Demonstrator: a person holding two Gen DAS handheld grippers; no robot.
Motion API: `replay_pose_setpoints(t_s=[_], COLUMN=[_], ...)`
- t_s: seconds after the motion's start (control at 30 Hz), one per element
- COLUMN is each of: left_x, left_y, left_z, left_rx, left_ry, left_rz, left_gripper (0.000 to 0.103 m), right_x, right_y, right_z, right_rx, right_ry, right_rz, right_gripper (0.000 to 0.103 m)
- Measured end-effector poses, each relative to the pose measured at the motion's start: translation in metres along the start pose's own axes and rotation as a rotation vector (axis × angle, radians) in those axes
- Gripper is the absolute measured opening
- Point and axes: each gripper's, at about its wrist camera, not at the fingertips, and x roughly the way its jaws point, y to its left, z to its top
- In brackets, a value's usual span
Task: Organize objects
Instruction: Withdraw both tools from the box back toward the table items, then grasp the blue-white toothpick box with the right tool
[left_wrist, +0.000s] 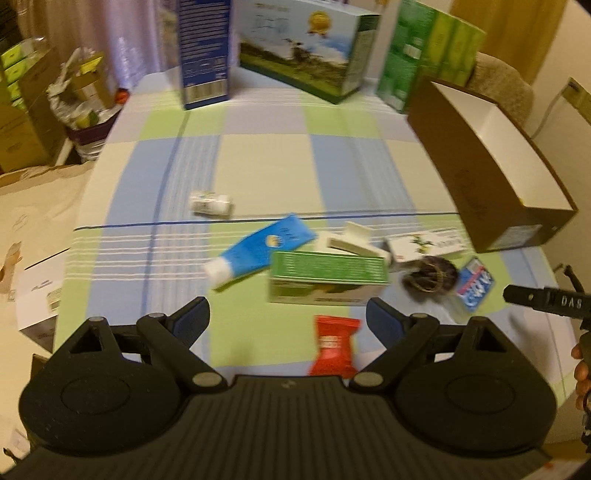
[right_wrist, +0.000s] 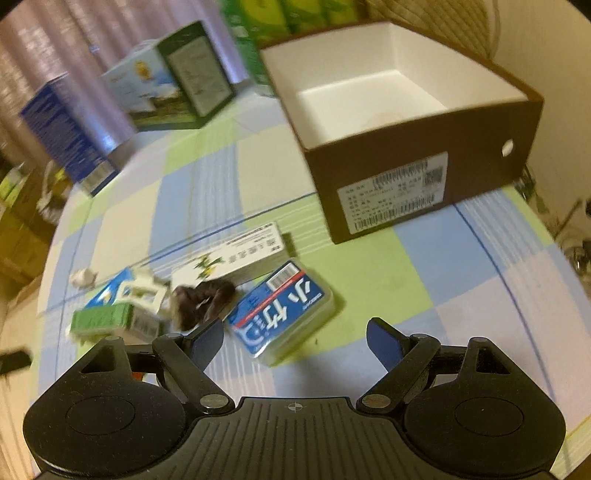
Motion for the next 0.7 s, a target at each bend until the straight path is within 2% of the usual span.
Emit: replay_pose_setpoints(t_s=[0.23, 0.3, 0.43, 0.53, 0.7], left_x=[0.005, 0.008, 0.012, 0.015, 0.023], left_y=[0.034, 0.041, 0.051, 0.057, 0.066], left_z=[0.005, 0.006, 0.007, 0.005, 0.004], left_rx=[-0.047, -0.057, -0.075, -0.090, -0.106], left_ry=[-0.006, -0.008, -0.007, 0.000, 0.015], left_rz=[0.040, 0.048, 0.064, 0.068, 0.076], left_gripper=[0.090, 0.090, 0.090, 0.090, 0.090], right_x=[0.032, 0.039, 0.053, 0.062, 0.062], right_y=[-0.013, -0.012, -0.005, -0.001, 0.000], right_z=[0.020, 0.025, 0.030, 0.029, 0.024], right_rx=[0.279, 0.313, 0.306, 0.266, 0.142], right_ry=[0.041, 0.050, 0.056, 0.068, 0.055], right_rz=[0.016, 0.003, -0.053, -0.092, -0.067], right_gripper=[0.082, 0.082, 0.078, 0.067, 0.065])
